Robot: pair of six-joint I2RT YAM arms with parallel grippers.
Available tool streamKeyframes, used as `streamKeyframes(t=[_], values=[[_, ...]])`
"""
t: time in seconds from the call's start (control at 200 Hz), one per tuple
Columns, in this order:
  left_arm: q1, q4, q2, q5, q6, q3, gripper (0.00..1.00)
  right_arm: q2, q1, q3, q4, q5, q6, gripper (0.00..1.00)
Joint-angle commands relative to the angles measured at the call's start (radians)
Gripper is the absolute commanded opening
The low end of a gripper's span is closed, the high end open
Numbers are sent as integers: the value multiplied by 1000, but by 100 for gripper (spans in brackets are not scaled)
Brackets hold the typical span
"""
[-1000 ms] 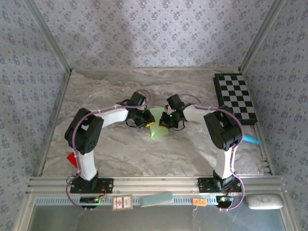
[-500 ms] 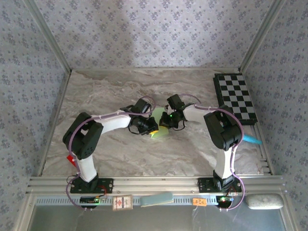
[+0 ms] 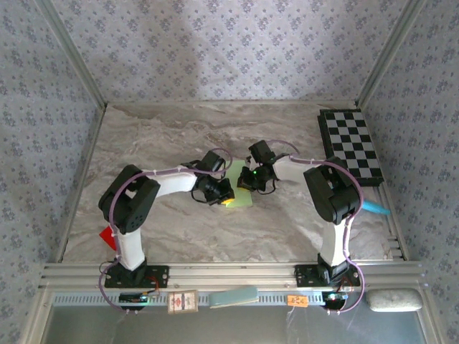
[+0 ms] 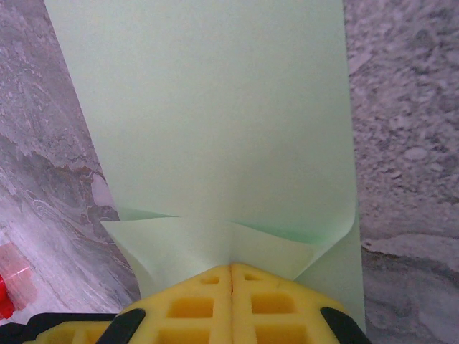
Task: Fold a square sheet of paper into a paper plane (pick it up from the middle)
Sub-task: Fold the triangle a second time at the center of the table.
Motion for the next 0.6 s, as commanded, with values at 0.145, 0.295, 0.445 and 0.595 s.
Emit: streamKeyframes(t=[0.145, 0.295, 0.445, 0.595], values=[[-5, -3, 21, 12, 25, -19, 10, 68, -10, -24, -97, 98, -4, 7], [-6, -9, 25, 7, 36, -26, 9, 71, -10, -23, -100, 102, -6, 7], [-6, -17, 24, -8, 68, -40, 8, 73, -10, -21, -107, 107, -7, 7], [-6, -17, 4, -30, 124, -74, 7, 79, -10, -18, -111, 109, -8, 7]])
